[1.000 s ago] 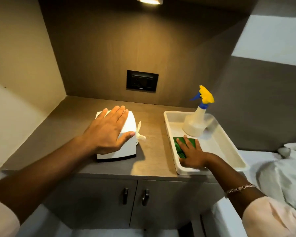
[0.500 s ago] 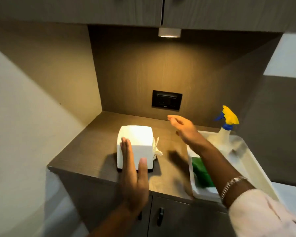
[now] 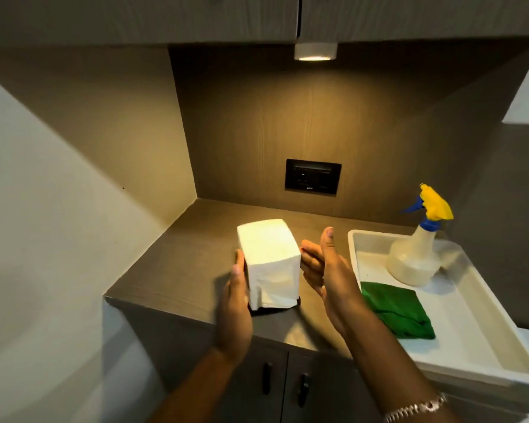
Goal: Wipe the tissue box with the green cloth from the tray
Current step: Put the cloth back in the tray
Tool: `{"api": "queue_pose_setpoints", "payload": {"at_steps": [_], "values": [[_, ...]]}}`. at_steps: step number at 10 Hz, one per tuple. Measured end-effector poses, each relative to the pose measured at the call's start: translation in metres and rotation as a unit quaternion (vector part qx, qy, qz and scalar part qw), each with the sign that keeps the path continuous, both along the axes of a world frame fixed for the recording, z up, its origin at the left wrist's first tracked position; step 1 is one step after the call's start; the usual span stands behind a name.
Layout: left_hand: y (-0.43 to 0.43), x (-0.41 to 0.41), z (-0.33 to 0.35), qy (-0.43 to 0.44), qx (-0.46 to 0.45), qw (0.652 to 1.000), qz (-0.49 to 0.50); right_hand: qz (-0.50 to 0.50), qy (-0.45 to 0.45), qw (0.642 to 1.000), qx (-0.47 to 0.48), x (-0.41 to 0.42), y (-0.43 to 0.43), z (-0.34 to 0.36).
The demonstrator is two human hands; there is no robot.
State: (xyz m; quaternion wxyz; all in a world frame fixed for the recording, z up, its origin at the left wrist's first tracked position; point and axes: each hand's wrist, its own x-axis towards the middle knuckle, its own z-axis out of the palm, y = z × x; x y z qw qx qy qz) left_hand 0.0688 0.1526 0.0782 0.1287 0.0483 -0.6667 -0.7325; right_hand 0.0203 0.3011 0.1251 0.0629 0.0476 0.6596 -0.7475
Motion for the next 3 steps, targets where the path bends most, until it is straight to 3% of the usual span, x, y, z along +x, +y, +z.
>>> {"api": "queue_pose_setpoints", "payload": {"at_steps": [1, 3], "values": [[-0.016, -0.021, 0.010, 0.016, -0.084, 0.996, -0.017, -0.016, 0.003, 0.998, -0.053, 0.025, -0.005, -0.003], [-0.023, -0.028, 0.019, 0.031, -0.147, 0.987, -0.066, -0.111, -0.009, 0.992, -0.057, 0.041, -0.016, 0.007]]}}
